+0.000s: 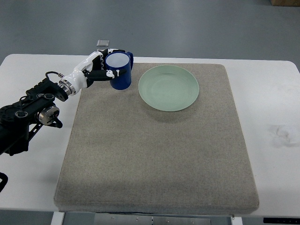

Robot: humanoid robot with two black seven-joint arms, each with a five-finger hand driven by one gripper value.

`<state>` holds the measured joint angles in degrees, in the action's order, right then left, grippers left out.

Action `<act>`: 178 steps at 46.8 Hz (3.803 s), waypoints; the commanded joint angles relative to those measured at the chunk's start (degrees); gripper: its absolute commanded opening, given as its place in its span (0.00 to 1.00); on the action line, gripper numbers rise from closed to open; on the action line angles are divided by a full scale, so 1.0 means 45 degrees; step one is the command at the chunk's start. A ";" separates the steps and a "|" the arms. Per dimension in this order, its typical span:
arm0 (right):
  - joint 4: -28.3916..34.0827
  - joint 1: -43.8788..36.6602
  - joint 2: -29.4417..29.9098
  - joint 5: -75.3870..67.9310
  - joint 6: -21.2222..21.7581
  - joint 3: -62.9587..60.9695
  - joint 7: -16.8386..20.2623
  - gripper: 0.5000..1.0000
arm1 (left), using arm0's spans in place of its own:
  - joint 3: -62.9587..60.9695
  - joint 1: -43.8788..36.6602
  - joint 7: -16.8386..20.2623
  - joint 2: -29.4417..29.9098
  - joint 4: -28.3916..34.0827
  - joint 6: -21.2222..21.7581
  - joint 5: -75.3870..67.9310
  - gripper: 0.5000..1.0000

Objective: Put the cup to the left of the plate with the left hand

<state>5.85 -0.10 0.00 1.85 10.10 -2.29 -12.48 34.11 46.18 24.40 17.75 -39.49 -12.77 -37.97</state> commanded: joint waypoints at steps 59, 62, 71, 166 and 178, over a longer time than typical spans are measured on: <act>0.0008 0.0003 0.0000 0.0000 0.0001 0.0000 0.0000 0.86 | -0.0139 -0.0378 0.0202 -0.0234 0.0279 0.1979 0.0333 0.76; -0.0011 0.0003 0.0000 0.0000 -0.0018 0.0000 0.0000 0.86 | -0.0139 -0.0378 0.0182 -0.0234 0.0278 0.1979 0.0333 0.82; 0.0009 0.0003 0.0000 0.0000 0.0001 0.0000 0.0020 0.86 | -0.0139 -0.0378 0.0182 -0.0253 0.0278 0.1979 0.0333 0.88; 0.0009 0.0003 0.0000 0.0000 0.0001 0.0000 0.0000 0.86 | 0.3553 0.0266 -0.1380 -0.0058 0.0083 0.1940 0.5919 0.99; 0.0067 0.0003 0.0000 -0.0059 0.0001 -0.0058 0.0000 0.86 | 0.3513 0.0266 -0.1380 -0.0097 0.0064 0.1647 0.5860 0.99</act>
<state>5.86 -0.09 0.00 1.84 10.10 -2.33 -12.48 49.93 47.24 18.20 17.41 -39.05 -5.27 -11.61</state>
